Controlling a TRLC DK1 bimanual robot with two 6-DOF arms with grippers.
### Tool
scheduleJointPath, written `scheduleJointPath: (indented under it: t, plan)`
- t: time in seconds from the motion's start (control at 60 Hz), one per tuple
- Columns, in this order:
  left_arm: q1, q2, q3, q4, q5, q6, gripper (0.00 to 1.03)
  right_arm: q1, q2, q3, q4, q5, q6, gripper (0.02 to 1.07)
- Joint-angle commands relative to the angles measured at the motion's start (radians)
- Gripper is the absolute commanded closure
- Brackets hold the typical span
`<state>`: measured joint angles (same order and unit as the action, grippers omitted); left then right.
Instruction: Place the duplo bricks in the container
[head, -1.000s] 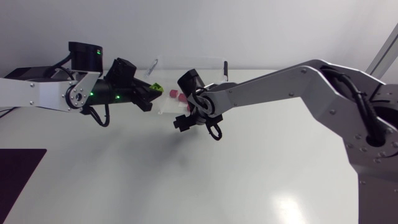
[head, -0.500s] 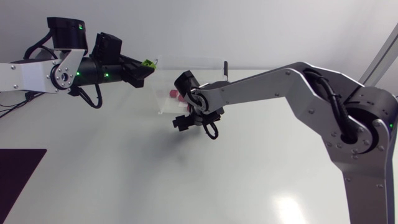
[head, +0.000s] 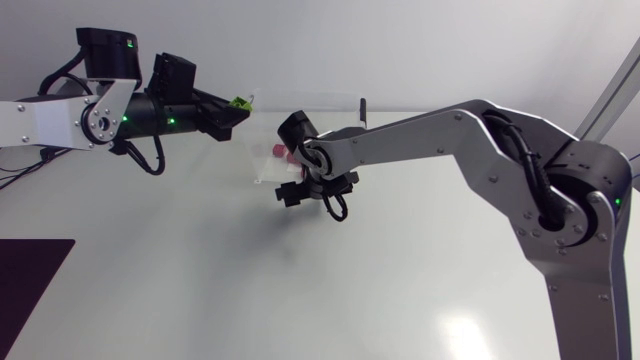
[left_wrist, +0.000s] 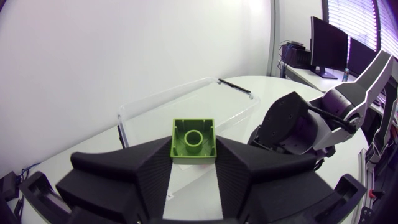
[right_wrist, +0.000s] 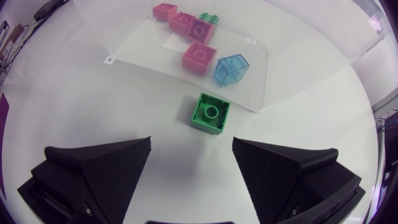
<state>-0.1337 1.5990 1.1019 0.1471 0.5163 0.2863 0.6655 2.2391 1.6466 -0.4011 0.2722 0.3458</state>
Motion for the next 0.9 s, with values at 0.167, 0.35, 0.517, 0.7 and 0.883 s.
scheduleJointPath:
  t: [0.167,0.35,0.517,0.7,0.883]
  plan:
    - [0.008,-0.048,0.026,-0.006,0.011,-0.039,0.84,-0.014,0.056,0.048,-0.039,0.035,0.047,0.12]
    - [-0.003,0.105,0.205,-0.007,-0.033,-0.075,0.84,-0.006,0.031,0.016,-0.041,0.035,0.055,0.12]
    - [-0.032,0.291,0.444,-0.081,-0.071,-0.105,0.84,0.020,-0.039,-0.054,0.004,0.039,0.047,0.11]
    - [-0.076,0.444,0.578,-0.093,-0.122,-0.124,0.84,0.011,-0.124,-0.139,0.045,0.038,0.033,0.11]
    - [-0.093,0.553,0.662,-0.113,-0.171,-0.124,0.70,-0.021,-0.205,-0.192,0.053,0.033,0.016,0.11]
